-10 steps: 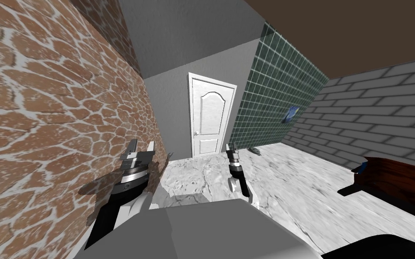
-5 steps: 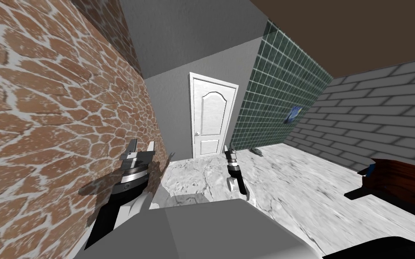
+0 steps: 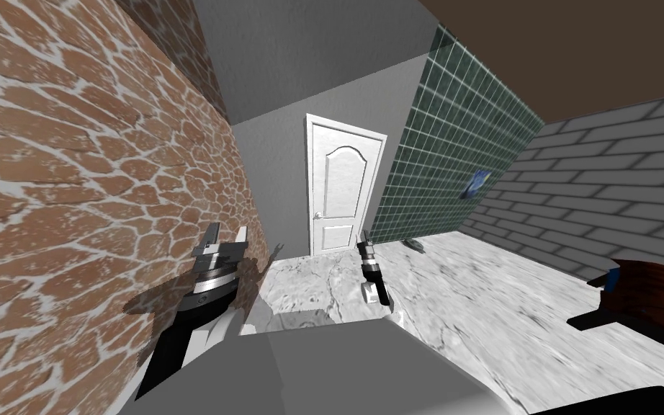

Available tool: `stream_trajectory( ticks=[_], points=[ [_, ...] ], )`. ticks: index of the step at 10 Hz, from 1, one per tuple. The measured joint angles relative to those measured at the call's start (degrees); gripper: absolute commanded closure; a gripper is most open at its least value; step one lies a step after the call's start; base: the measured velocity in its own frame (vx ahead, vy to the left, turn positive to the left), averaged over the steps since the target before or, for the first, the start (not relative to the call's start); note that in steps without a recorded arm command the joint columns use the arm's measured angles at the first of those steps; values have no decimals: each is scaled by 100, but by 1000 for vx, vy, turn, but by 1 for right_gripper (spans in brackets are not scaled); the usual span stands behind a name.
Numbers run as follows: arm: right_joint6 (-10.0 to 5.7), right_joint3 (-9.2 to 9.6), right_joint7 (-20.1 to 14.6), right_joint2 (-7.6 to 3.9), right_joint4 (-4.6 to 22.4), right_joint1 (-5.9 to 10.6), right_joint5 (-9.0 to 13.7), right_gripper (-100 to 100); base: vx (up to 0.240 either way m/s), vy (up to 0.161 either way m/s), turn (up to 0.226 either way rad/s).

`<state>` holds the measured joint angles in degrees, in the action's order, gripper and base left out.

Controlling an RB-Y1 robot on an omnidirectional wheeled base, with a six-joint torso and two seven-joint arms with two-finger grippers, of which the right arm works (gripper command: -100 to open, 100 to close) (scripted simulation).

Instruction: Pull the door open

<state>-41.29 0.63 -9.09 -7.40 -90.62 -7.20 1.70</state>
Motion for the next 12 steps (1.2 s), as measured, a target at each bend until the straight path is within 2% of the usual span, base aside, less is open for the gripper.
stream_trajectory(
  ticks=[2, 4, 6, 12],
  points=[
    [-33, 22, 9, -12, 302, 121, -2, -100, 66, 43, 9],
    [-96, 21, 8, -51, 723, 310, 8, -100, 98, 46, 29],
    [-90, 46, 17, -73, 924, 382, 8, -100, 69, 47, 12],
    [-230, 64, 11, -176, 1934, 872, 30, -100, 78, 53, 23]
  ],
)
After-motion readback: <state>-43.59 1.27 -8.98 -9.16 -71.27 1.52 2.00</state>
